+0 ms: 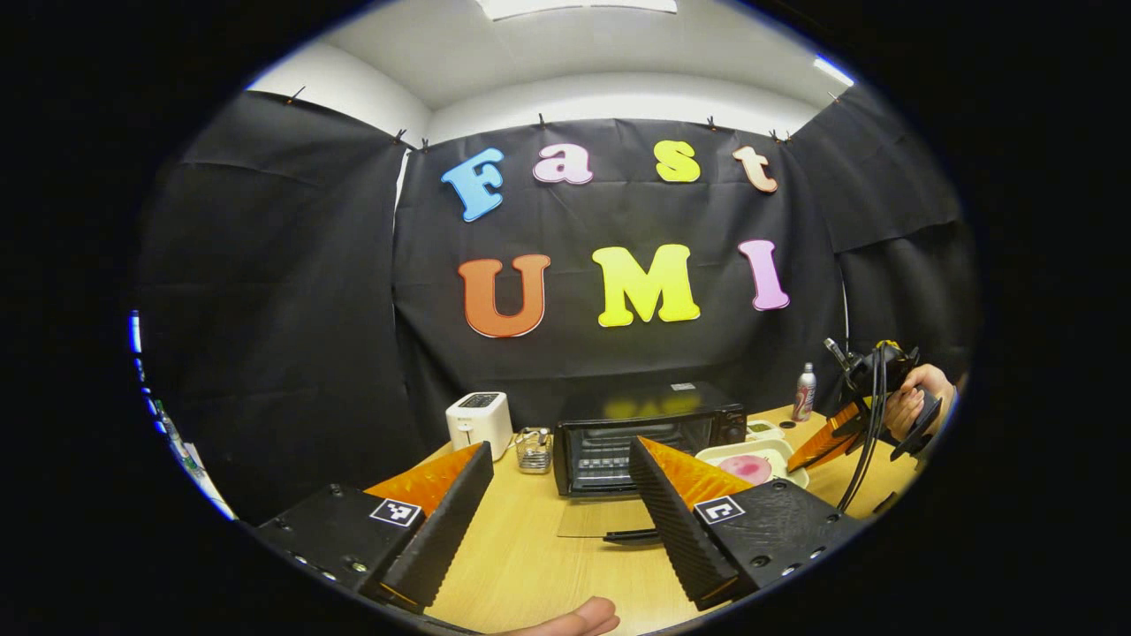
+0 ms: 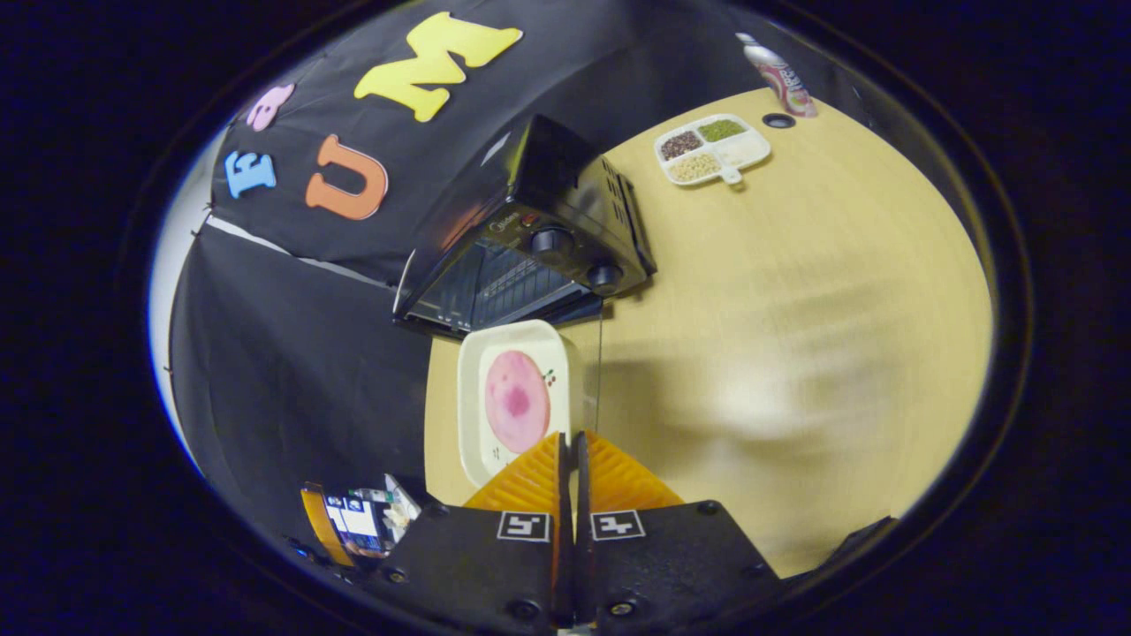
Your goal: Open the electric oven with the left hand, put the food in, and close the electric oven.
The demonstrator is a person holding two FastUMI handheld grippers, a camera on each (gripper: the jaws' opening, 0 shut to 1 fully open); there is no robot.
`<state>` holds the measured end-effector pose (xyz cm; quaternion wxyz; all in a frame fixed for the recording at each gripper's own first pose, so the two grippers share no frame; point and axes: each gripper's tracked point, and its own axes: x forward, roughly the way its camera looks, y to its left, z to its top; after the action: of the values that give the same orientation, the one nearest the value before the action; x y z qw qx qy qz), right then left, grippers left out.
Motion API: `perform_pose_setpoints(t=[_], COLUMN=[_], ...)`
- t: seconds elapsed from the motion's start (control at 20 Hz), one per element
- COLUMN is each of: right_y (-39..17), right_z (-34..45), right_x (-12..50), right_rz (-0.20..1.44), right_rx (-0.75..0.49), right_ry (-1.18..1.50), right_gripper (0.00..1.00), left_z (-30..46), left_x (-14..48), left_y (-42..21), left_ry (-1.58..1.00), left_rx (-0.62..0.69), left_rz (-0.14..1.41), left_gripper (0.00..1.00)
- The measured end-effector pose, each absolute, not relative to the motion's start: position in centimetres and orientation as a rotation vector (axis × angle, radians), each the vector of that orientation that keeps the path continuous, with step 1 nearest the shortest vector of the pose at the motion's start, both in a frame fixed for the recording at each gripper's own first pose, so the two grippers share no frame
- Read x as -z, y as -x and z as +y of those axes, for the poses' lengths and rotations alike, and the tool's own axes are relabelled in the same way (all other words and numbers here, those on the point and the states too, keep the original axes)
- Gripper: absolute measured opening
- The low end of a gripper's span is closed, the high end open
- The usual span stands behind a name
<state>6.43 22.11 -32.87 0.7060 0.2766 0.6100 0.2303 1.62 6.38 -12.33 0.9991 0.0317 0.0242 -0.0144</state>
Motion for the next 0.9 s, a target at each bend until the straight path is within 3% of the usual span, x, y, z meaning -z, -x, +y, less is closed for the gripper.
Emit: perform_pose_setpoints(t=[0.5, 0.75, 0.9], right_y=[-10.0, -11.6, -13.3], right_z=[32.7, 36.7, 38.1], right_x=[34.9, 36.9, 37.9], right_rz=[1.279, 1.231, 1.164], right_rx=[-0.416, -0.288, -0.217], right_ry=[-0.723, -0.878, -0.952], right_gripper=[0.04, 0.00, 0.04], left_z=[8.2, 10.4, 11.5], left_x=[13.8, 14.4, 14.3], left_y=[-3.0, -3.0, -2.6], left_ry=[-0.059, -0.079, -0.068], left_rx=[0.018, -0.016, -0.033], left_rz=[0.066, 0.072, 0.071], left_gripper=[0.96, 0.96, 0.96])
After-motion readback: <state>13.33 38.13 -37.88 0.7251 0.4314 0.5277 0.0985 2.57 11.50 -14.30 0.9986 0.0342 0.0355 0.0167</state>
